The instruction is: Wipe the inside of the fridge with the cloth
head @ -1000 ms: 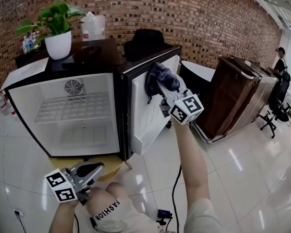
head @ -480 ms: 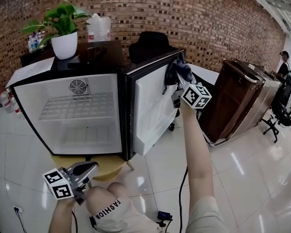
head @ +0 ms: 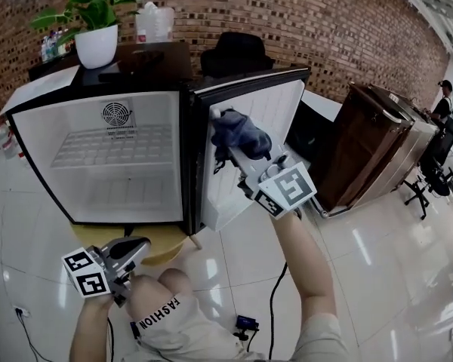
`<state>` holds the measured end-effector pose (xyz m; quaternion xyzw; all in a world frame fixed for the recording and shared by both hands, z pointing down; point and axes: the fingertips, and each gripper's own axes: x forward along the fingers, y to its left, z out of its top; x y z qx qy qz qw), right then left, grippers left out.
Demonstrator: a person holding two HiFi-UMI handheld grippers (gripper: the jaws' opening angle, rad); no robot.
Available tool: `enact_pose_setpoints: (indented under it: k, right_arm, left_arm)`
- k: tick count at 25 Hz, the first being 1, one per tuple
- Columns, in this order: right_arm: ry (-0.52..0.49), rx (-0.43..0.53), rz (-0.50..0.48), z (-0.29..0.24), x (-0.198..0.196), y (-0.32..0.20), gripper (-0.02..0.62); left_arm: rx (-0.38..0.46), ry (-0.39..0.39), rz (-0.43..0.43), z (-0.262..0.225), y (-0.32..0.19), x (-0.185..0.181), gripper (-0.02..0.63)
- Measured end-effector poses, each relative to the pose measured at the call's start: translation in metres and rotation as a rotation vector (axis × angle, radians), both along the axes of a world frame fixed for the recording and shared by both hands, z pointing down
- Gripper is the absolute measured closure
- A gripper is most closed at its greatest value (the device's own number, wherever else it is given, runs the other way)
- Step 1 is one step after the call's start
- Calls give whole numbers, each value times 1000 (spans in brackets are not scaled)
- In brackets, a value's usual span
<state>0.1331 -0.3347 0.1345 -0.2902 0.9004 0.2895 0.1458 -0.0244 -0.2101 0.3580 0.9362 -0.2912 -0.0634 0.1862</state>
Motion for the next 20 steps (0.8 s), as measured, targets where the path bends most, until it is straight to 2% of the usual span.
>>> enact_pose_setpoints:
  k: [2,5,7,11,13,17,19,20]
  right_arm:
    - [-24,11,-5,2,1,-10,462]
    - [-66,-7,107,6,39,-44,462]
    - [-117,-73,184,10,71,-81,459]
    - [-224,-288,326,31,128,-175,465]
    - [-260,-358,393,38,153,-209,466]
    - [-138,-335,566,38,166,-232,480]
    - [-126,-323,595,38,164,-218,479]
    - [-142,-318,571,38,161,-203,479]
  left_arm:
    - [-8,24,6,1,-2,3,602]
    - [-15,18,25,8,2,13,602]
    - [-21,0,25,14,2,14,602]
    - [-30,1,13,16,3,10,602]
    - [-26,-2,13,16,5,12,602]
    - [-23,-11,11,16,1,10,602]
    - [-33,-10,2,17,0,9,602]
    - [-38,-16,-5,18,1,10,602]
